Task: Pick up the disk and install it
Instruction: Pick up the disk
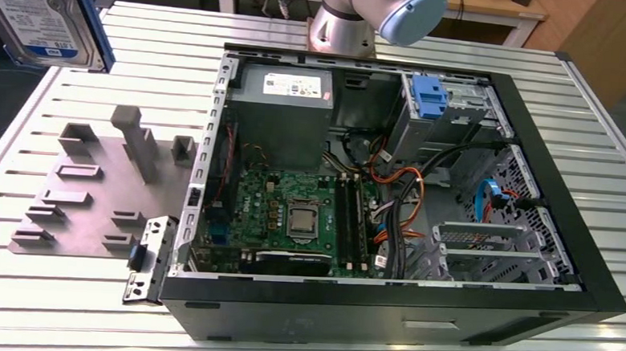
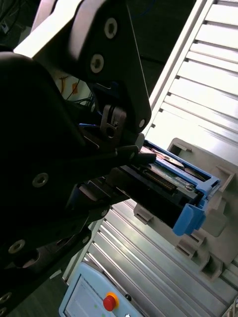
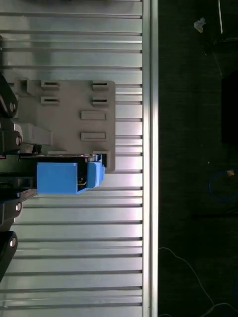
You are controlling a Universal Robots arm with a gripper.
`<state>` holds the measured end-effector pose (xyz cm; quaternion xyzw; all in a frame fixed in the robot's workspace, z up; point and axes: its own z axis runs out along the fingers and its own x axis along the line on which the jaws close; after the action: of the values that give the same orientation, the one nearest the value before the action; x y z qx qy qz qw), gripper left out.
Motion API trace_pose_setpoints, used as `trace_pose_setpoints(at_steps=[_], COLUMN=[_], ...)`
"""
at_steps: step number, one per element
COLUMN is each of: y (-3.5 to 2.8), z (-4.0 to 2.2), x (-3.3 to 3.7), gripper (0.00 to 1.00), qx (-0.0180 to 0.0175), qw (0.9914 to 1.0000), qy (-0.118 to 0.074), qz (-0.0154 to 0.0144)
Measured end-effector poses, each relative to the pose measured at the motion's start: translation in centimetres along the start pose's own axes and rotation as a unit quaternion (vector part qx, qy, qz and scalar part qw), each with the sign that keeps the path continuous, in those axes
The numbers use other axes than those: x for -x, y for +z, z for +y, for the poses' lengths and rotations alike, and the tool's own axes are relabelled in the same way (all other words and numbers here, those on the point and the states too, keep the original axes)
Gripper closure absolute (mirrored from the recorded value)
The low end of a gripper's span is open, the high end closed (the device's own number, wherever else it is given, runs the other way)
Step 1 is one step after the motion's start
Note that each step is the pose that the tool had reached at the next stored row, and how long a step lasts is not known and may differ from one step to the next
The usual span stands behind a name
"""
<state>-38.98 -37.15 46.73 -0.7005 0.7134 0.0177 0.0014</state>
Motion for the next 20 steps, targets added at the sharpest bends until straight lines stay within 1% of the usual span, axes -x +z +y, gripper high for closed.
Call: trace_pose_setpoints(at_steps=[6,10,15,20], y=[-0.01,-0.01,-0.03,-0.06], z=[-0.11,-0.51,-1.32,-2.52], x=[0.00,0.01,0.02,0.04], gripper=[0.65,0.65,0.65,0.65], qx=[0.0000,0.0000,0.0000,0.0000], qw=[1.00000,1.00000,1.00000,1.00000], qy=[0.000,0.000,0.000,0.000], qz=[0.0000,0.0000,0.0000,0.0000])
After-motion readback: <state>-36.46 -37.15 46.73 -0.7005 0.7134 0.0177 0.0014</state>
